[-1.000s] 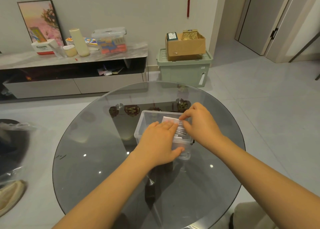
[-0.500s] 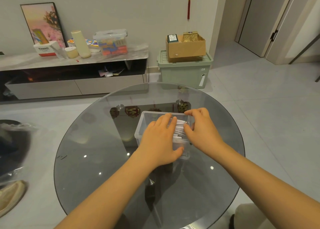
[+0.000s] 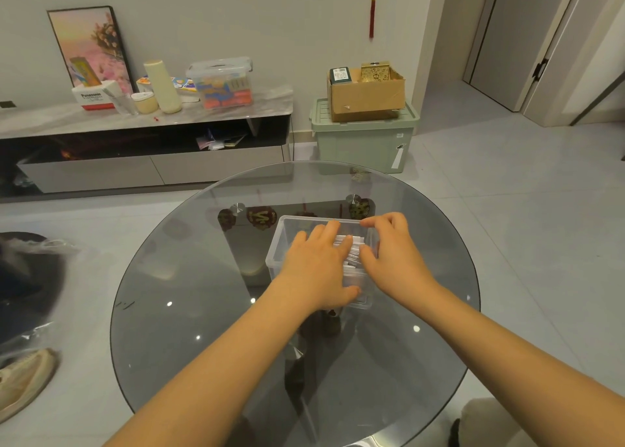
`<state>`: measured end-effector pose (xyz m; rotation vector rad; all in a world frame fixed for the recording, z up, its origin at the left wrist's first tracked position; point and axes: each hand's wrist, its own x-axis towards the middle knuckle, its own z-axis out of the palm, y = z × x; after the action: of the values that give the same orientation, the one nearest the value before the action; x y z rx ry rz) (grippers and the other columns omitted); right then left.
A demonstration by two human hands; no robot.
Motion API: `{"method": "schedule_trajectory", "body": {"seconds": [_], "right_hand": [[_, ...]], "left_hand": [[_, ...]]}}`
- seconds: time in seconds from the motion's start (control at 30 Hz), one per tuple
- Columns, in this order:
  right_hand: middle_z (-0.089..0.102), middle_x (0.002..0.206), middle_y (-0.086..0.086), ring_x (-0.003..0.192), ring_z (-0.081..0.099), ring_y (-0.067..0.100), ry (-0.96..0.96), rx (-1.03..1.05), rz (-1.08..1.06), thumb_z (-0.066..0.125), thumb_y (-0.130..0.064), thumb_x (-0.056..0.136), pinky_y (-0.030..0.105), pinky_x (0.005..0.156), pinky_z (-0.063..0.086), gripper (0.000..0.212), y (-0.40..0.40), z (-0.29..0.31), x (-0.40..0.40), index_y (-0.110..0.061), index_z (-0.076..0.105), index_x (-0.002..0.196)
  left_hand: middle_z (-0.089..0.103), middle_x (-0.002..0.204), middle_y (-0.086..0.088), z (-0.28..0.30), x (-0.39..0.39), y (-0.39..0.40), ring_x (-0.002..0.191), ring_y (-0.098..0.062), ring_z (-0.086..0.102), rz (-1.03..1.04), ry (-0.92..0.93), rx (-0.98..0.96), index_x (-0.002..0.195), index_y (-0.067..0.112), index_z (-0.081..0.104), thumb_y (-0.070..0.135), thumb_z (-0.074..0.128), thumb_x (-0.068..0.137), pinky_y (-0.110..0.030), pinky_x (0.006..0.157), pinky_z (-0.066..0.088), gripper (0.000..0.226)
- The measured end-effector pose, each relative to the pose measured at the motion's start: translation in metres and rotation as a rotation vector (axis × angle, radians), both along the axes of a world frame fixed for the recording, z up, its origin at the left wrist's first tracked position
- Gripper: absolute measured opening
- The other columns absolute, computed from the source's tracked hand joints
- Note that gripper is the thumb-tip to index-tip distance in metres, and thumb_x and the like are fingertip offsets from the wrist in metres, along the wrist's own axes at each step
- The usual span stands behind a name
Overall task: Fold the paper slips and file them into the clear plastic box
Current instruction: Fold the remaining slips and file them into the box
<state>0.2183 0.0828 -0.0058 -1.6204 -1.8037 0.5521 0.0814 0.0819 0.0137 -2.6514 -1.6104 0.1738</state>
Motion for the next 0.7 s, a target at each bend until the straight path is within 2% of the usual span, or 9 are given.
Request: {"method": "schedule_trajectory", "body": {"seconds": [0.17,0.3,0.37,0.43,0.5,0.6,0.7], "right_hand": [[0.031,0.128,0.001,0.067,0.046,0.003,0.008,0.000,0.016,0.051,-0.013,0.092,0.020,0.073,0.038,0.038,0.000,-0.001,0.002,-0.013,0.043,0.129],[0.034,0.128,0.001,0.083,0.048,0.010,0.046,0.001,0.039,0.054,-0.016,0.091,0.020,0.081,0.038,0.040,0.002,0.002,0.007,-0.012,0.045,0.129],[0.034,0.127,0.001,0.085,0.047,0.010,0.048,0.000,0.048,0.054,-0.017,0.091,0.019,0.083,0.037,0.040,0.003,0.002,0.008,-0.012,0.045,0.130],[0.034,0.128,0.000,0.085,0.048,0.010,0.044,0.001,0.049,0.053,-0.017,0.092,0.019,0.083,0.039,0.041,0.002,0.001,0.007,-0.012,0.044,0.131],[0.033,0.128,0.000,0.083,0.049,0.011,0.037,0.004,0.048,0.052,-0.017,0.092,0.020,0.082,0.040,0.041,0.002,0.000,0.006,-0.011,0.043,0.132],[0.032,0.130,0.001,0.085,0.048,0.009,0.028,0.008,0.048,0.051,-0.017,0.093,0.019,0.082,0.039,0.042,0.002,-0.001,0.005,-0.011,0.042,0.133],[0.031,0.130,0.001,0.083,0.046,0.009,0.027,0.008,0.039,0.050,-0.015,0.093,0.018,0.081,0.037,0.042,0.003,-0.002,0.004,-0.011,0.041,0.134]], "left_hand": [[0.026,0.149,-0.002,0.001,-0.003,0.003,0.136,-0.022,0.025,-0.029,-0.058,-0.054,0.148,0.021,0.023,0.058,0.049,0.085,-0.040,0.114,0.018,0.077],[0.018,0.156,0.001,-0.004,-0.007,-0.005,0.143,-0.017,0.016,-0.067,-0.125,0.059,0.150,0.020,0.013,0.053,0.047,0.089,-0.037,0.119,0.007,0.078],[0.015,0.157,0.000,-0.006,-0.010,-0.008,0.144,-0.017,0.013,-0.045,-0.134,0.055,0.150,0.019,0.014,0.051,0.045,0.091,-0.037,0.119,0.010,0.074],[0.014,0.158,-0.004,-0.005,-0.010,-0.010,0.144,-0.022,0.016,0.032,-0.119,0.029,0.149,0.019,0.015,0.053,0.044,0.091,-0.038,0.116,0.020,0.074],[0.015,0.156,-0.010,-0.004,-0.008,-0.011,0.141,-0.029,0.023,0.118,-0.076,0.010,0.150,0.020,0.012,0.057,0.044,0.089,-0.040,0.110,0.029,0.078],[0.043,0.138,-0.011,-0.001,-0.005,-0.013,0.116,-0.024,0.052,0.185,-0.058,-0.021,0.143,0.016,0.027,0.059,0.045,0.088,-0.032,0.087,0.046,0.071],[0.061,0.112,-0.004,0.006,-0.005,-0.010,0.091,-0.016,0.054,0.165,-0.168,-0.081,0.119,0.016,0.048,0.050,0.056,0.086,-0.025,0.069,0.039,0.048]]}}
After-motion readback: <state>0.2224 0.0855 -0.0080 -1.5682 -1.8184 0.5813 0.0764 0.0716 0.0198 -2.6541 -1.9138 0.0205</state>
